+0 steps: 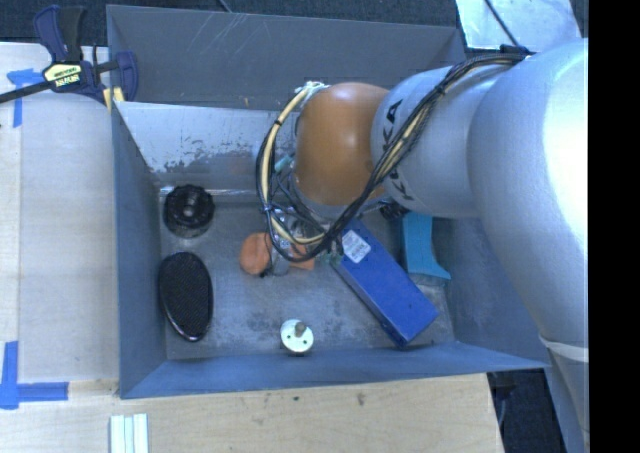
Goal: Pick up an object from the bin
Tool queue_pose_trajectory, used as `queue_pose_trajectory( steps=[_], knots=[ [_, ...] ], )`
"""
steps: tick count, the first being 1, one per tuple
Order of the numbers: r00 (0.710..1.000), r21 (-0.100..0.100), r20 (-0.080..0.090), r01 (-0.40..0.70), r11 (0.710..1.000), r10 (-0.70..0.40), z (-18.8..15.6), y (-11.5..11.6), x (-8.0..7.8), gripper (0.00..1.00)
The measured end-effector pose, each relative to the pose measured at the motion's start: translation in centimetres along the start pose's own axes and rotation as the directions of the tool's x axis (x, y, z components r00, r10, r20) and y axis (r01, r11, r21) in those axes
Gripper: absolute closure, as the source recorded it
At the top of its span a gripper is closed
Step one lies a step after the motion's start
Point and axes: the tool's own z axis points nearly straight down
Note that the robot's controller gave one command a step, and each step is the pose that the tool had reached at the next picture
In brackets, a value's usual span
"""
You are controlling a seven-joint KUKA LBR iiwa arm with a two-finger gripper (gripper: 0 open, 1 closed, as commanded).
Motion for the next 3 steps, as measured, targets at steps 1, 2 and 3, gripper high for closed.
queue_pose_trajectory(
  steps=[1,2,3],
  knots=[
    [1.000,0.000,0.000,0.000,1.000,0.000,0.00,0.00,0.00,1.00],
    [1.000,0.000,0.000,-0.001,1.000,0.001,-0.02,-0.01,-0.01,1.00],
    [1.000,0.001,-0.004,0.000,1.000,0.000,-0.39,-0.03,0.08,1.00]
  ],
)
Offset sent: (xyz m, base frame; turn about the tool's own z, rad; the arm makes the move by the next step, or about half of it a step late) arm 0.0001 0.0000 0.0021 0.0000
